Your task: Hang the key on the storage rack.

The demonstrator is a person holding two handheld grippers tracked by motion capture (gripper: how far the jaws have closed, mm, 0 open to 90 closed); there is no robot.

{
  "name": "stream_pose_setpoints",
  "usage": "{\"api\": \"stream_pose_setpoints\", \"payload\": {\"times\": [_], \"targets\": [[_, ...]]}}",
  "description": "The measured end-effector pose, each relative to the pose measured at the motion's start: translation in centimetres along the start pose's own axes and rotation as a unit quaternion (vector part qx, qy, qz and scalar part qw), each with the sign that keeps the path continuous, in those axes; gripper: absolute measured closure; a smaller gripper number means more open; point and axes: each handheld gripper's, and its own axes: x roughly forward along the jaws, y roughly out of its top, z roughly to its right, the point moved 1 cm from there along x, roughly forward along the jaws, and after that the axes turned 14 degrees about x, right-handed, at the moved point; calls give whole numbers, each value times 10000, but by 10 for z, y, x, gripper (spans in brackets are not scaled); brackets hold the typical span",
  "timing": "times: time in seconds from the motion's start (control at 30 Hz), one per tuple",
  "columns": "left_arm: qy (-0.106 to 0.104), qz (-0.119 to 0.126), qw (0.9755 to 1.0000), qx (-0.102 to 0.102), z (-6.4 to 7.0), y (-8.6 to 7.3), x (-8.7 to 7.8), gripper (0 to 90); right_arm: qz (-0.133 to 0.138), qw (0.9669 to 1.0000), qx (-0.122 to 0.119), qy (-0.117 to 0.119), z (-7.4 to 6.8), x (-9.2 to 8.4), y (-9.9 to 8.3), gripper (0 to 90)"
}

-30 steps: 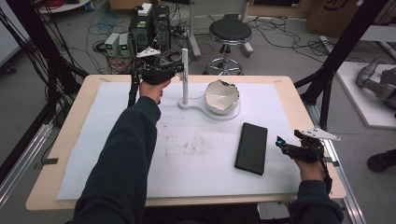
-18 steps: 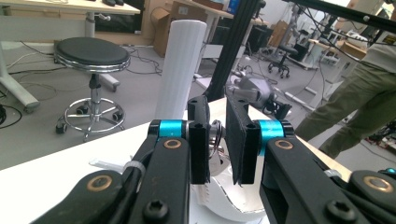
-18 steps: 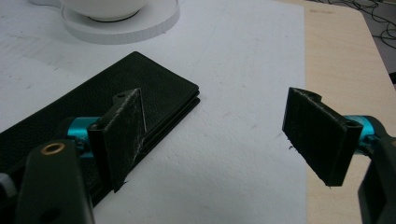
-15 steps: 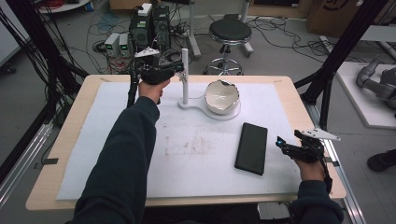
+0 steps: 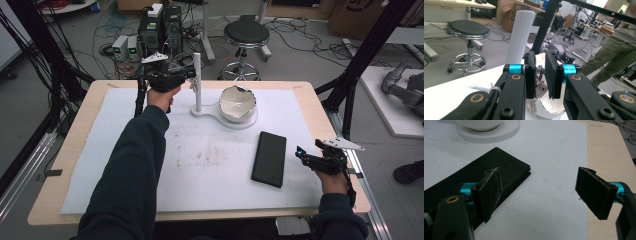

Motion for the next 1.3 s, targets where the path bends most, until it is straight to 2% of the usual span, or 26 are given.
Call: {"api": "stream_pose_setpoints", "payload": {"times": [0.3, 0.37, 0.4, 0.47, 0.67, 0.73, 0.83, 0.97, 1.13, 1.23, 1.3], "targets": [[16, 159, 9999, -49, 0, 0, 0, 788, -4, 10000, 17, 14, 0, 0, 0, 214], [179, 133, 9998, 6, -2, 1, -3, 807, -9, 10000, 27, 4, 0, 0, 0, 214], [179, 133, 9998, 6, -2, 1, -3, 814, -9, 10000, 27, 4, 0, 0, 0, 214], [270, -42, 9996, 74, -4, -1, -5, 822, -9, 10000, 18, 13, -1, 1, 0, 214], [400, 21, 9992, 5, -6, -8, -8, 800, -12, 10000, -6, 18, -1, 1, 0, 214], [360, 73, 9993, -18, -7, -9, -10, 756, -19, 10000, 0, 21, -1, 1, 0, 214], [249, 219, 9995, -13, -5, -9, -14, 749, -26, 10000, 5, 20, -1, 2, 0, 214], [82, 198, 9998, 24, -1, -10, -12, 749, -23, 10000, 2, 21, -2, 2, 0, 214], [94, 129, 9998, 73, 3, -11, -5, 749, -28, 10000, 0, 25, -2, 2, 0, 214], [152, 103, 9998, 94, 4, -10, -2, 831, -25, 10000, -2, 21, -1, 2, 0, 214], [289, 111, 9994, 134, 3, -7, -1, 875, -34, 10000, 6, 20, -1, 2, 0, 214]]}}
